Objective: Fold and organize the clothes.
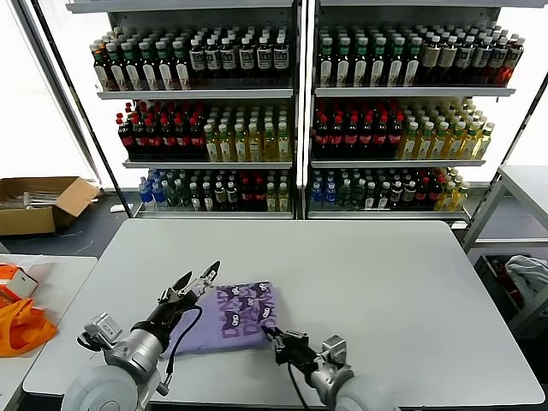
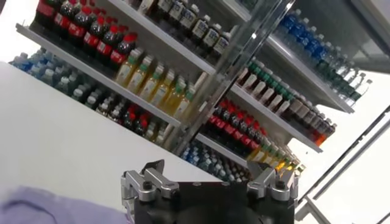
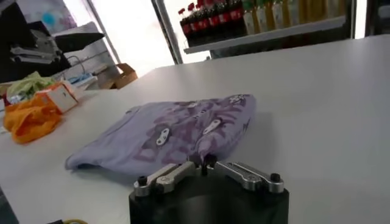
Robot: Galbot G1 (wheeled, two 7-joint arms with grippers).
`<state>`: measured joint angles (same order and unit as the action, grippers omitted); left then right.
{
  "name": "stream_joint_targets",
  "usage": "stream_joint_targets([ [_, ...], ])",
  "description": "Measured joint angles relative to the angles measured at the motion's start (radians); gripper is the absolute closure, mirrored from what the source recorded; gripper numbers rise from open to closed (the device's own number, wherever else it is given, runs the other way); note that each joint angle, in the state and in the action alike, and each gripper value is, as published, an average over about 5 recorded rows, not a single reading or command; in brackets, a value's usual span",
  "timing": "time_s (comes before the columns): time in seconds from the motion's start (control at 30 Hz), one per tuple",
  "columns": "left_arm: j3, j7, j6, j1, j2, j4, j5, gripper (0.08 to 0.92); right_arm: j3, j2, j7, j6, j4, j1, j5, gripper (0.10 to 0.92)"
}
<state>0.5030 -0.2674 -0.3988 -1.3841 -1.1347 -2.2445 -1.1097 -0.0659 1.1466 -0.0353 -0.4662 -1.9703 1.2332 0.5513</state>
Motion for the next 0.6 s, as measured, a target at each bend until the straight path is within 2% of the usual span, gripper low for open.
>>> stream_joint_targets([
  [0.27,0.006,0.01,-0.004,-0.001,0.0,0.017,0.002,0.177,-0.204,-0.099,-0.047,-0.007,-0.074,0.144,-0.06,0.907],
  [0.6,-0.011,0.014,-0.01,-0.001,-0.003,0.018,0.014,0.177,-0.422,-0.136,-0.105,-0.045,-0.154,0.325,-0.147,0.907],
])
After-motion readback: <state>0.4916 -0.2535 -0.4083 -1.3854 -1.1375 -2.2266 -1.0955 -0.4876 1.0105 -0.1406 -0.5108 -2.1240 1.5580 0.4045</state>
